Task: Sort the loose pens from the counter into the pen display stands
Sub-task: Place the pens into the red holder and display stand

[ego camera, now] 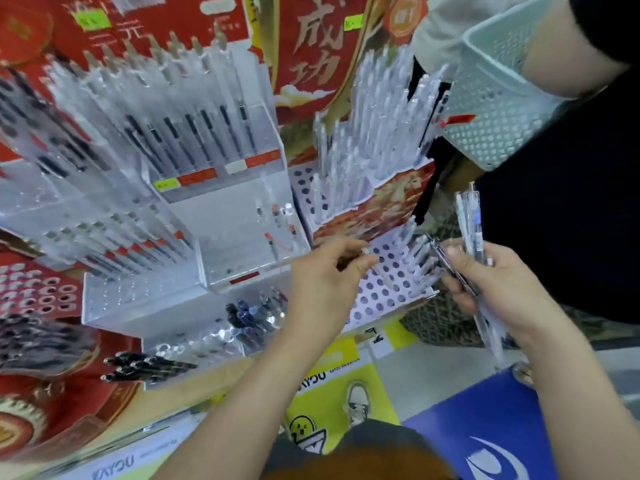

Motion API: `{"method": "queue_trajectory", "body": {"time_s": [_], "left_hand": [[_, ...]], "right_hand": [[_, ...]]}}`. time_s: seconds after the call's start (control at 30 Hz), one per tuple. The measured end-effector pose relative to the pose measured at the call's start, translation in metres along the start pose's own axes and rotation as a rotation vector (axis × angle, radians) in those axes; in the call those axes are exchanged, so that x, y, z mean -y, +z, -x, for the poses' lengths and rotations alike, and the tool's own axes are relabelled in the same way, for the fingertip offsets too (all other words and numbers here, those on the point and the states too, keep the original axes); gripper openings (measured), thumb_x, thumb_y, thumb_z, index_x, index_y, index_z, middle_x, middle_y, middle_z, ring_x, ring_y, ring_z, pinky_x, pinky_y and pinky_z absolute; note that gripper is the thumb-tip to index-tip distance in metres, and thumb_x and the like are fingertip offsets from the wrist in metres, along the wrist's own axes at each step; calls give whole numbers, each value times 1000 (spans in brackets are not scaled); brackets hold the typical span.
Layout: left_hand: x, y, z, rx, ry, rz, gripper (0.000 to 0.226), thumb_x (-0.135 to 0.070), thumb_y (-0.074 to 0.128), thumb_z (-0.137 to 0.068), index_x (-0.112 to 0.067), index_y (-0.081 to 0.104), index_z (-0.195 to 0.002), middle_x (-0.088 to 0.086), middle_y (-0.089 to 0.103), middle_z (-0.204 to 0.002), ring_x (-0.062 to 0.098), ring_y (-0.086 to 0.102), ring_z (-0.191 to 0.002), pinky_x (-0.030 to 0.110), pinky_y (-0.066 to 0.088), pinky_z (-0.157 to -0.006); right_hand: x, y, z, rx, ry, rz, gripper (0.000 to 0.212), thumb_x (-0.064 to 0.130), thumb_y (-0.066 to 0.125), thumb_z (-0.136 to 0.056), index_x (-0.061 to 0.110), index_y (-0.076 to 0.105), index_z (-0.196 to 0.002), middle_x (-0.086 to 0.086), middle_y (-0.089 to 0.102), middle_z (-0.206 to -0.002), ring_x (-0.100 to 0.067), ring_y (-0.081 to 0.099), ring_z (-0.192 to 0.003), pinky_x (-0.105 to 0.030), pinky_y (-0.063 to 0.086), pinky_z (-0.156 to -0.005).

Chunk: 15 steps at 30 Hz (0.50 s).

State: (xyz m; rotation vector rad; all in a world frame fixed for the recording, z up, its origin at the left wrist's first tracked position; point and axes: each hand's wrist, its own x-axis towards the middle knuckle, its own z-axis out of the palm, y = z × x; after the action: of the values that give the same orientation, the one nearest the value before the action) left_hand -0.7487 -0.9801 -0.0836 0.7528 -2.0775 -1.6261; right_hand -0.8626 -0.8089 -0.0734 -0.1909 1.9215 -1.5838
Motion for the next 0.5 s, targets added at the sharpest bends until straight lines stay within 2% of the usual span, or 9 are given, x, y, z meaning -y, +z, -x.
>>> {"method": "queue_trajectory", "body": {"time_s": [0.03,0.1,0.17,0.23,0.33,0.4,0.5], "left_hand": [[4,12,-3,7,-4,-28,20,-15,75,-82,-33,66,-78,-18,67,-72,3,65,-72,23,54,-69],[13,31,-7,16,21,-74,8,-16,74,-82,-23,71,-84,-12,69,-76,9,66,-73,28,54,-71],[20,46,-11,14,39,-105,10,-16,74,-83,-12,72,-92,-3,71,-78,9,66,-71,22,53,-69],[25,57,-15,8,59,-133,9,-14,74,-83,-10,72,-91,-4,70,-76,3,64,-68,15,50,-64],[35,66,-20,31,108,-209,8,-11,73,-84,-8,73,-90,-4,72,-79,-3,61,-65,16,48,-64],[42,70,-22,52,211,-290,11,-11,72,-82,-6,75,-92,2,74,-83,5,63,-69,21,49,-68],[43,77,-24,124,422,-472,17,-8,71,-76,-4,75,-92,6,75,-83,15,68,-72,17,48,-72]], "right_hand": [[0,-7,-4,6,2,-9,22,34,58,-86,13,57,-93,-5,49,-55,-15,37,-44,-23,30,-39],[-2,-14,-12,27,7,-25,22,33,58,-86,11,55,-89,-5,49,-55,-14,37,-43,-22,30,-40],[-6,-18,-17,52,17,-44,20,29,56,-91,10,54,-87,-5,49,-55,-15,37,-42,-23,29,-40],[-9,-22,-20,81,31,-47,18,27,54,-94,10,53,-87,-6,49,-57,-16,35,-42,-24,28,-40],[-12,-25,-25,123,48,-44,19,26,54,-95,11,54,-84,-6,48,-58,-17,35,-42,-25,27,-40],[-13,-26,-27,157,48,-64,20,32,58,-88,13,57,-81,-7,49,-57,-17,35,-42,-24,28,-40],[-12,-26,-30,198,33,-91,21,37,59,-83,18,61,-74,-7,50,-57,-17,37,-43,-24,29,-40]]}}
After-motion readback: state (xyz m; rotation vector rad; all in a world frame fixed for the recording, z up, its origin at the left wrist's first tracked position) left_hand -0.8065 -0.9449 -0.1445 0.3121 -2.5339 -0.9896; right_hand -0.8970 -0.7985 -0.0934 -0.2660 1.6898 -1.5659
